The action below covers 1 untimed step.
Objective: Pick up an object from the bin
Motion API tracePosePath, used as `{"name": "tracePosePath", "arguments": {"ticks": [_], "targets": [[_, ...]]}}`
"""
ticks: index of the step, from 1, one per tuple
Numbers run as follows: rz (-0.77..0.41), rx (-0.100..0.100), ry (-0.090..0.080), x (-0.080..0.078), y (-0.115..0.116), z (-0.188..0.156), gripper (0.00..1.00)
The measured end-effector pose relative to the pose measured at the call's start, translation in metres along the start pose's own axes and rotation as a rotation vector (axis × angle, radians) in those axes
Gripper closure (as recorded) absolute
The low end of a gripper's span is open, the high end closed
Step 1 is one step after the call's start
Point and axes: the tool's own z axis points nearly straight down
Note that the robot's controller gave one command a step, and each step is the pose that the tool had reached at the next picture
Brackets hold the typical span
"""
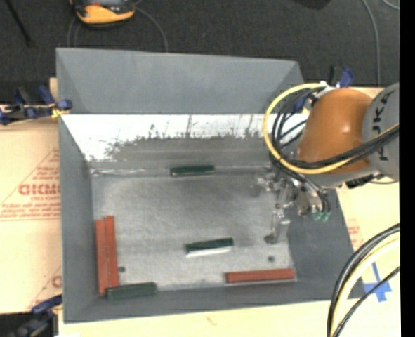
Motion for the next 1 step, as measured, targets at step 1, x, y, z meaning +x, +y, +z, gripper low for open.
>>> {"name": "tracePosePath", "arguments": {"ticks": [1], "targets": [[-0.076, -0.003, 0.009, 0.0065, 0.0495, 0.0082, 0.00]]}}
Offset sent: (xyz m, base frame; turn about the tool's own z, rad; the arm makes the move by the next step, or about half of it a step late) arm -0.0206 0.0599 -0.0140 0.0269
